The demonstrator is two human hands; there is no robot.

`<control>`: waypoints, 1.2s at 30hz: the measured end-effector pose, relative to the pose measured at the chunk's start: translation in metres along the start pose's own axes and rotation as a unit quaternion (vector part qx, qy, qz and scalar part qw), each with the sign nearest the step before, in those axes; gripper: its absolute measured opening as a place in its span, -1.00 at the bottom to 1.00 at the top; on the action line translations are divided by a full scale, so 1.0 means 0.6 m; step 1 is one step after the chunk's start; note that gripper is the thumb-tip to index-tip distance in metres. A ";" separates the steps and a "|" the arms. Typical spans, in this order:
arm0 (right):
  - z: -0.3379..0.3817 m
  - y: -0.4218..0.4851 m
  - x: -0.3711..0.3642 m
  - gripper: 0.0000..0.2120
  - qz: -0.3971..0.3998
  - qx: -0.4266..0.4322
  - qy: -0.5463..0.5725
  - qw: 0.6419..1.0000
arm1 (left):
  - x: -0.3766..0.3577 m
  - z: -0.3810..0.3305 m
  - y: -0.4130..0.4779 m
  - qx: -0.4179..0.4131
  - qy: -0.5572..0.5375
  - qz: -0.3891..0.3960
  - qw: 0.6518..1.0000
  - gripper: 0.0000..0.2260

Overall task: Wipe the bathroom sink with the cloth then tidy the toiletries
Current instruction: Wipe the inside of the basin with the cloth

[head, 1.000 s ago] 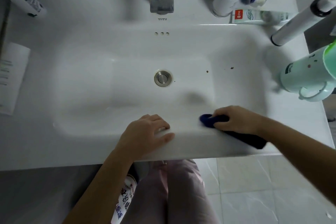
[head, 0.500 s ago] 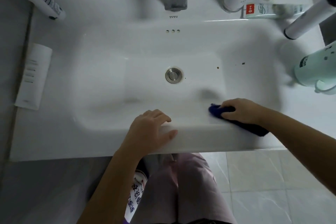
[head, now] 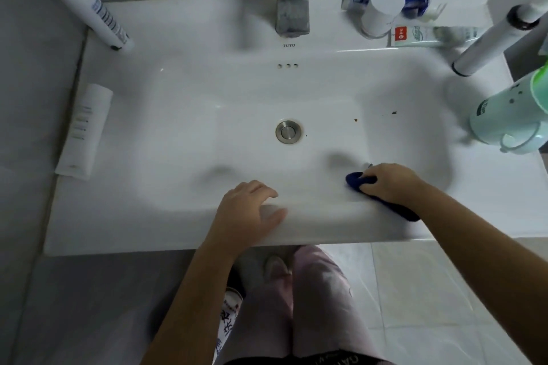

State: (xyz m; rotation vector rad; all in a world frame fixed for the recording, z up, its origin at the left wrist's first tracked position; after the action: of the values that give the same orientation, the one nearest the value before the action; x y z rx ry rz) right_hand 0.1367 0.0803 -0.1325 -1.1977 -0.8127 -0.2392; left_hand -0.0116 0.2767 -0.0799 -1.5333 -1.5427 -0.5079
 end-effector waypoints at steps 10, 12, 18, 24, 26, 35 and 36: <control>-0.071 -0.222 0.002 -0.68 -0.394 0.017 0.093 0.914 | -0.087 -0.173 0.048 -0.105 0.003 0.072 0.992 -0.67; -0.169 -0.240 0.000 -0.66 -0.423 -0.078 0.135 0.892 | -0.100 -0.195 0.053 -0.117 0.000 0.073 0.990 -0.67; -0.116 -0.241 -0.023 -0.70 -0.451 -0.060 0.162 0.876 | -0.116 -0.200 0.060 -0.104 -0.006 0.057 0.993 -0.61; -0.192 -0.235 0.006 -0.69 -0.449 -0.117 0.180 0.867 | -0.115 -0.191 0.062 -0.098 -0.012 0.040 0.994 -0.53; -0.144 -0.229 0.002 -0.70 -0.451 -0.087 0.173 0.871 | -0.113 -0.190 0.061 -0.098 -0.023 0.028 0.995 -0.58; -0.091 -0.084 0.060 -0.74 -0.264 -0.009 0.024 0.964 | -0.078 -0.163 0.135 -0.077 -0.062 0.045 0.994 -0.74; -0.099 -0.066 0.066 -0.73 -0.251 -0.021 0.021 0.968 | -0.068 -0.156 0.149 -0.067 -0.060 0.023 0.996 -0.68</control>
State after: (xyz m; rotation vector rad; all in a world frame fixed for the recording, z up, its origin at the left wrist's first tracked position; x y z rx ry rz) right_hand 0.1677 0.0221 -0.0845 -1.0065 -1.0701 -0.6962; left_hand 0.0946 0.1923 -0.0882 -1.7251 -1.5870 -0.5084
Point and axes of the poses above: each hand's wrist, its own y-axis towards the middle knuckle, its own x-axis out of the back of the hand, z = x × y, the point moved 10 cm from there along y, towards the middle knuckle, and after that the axes turned 4 degrees about z, right-handed, at the moved point
